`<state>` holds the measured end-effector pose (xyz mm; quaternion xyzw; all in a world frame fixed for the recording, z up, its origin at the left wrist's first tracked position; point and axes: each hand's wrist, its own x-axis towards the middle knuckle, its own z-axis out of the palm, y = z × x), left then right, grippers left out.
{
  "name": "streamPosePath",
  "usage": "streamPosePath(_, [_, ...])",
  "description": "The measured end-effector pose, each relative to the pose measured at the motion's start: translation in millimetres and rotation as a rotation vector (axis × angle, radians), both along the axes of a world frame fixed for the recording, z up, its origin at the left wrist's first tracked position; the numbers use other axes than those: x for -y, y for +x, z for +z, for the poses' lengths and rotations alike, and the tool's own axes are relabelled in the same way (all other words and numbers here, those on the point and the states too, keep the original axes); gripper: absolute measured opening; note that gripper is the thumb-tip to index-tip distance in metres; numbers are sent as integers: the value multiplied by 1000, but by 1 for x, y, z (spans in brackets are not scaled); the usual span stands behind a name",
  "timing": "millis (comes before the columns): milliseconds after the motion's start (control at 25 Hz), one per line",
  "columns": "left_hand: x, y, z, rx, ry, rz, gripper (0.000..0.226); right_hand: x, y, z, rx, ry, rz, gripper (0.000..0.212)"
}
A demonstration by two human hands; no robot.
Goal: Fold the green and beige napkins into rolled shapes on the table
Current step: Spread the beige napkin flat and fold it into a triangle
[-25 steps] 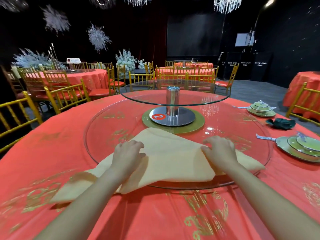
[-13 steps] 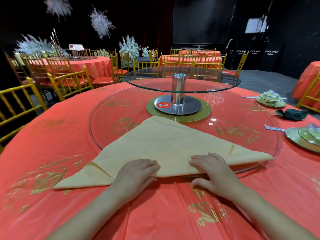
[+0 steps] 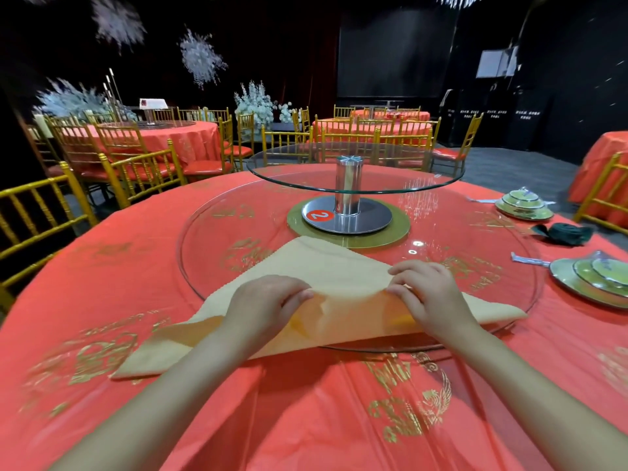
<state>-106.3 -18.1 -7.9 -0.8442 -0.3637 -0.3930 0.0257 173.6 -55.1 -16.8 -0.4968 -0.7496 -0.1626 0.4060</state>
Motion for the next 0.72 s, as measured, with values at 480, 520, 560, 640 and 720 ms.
streamPosePath(480, [59,-7,-2,-220,-317,50,53,62,-3,2,-61,-239,30,33])
streamPosePath(520, [62,-6,-5,-262,-336,91,44,67,-5,-1,-56,-276,-28,30])
streamPosePath(560, [66,-4,-8,-309,-349,152,37,73,-9,-6,-33,-304,-93,29])
streamPosePath(640, [66,-2,-21,-357,-411,284,28,84,-17,-21,72,-250,-175,33])
streamPosePath(720, [68,-3,-33,-313,-435,353,28,93,-21,-37,166,-163,-160,35])
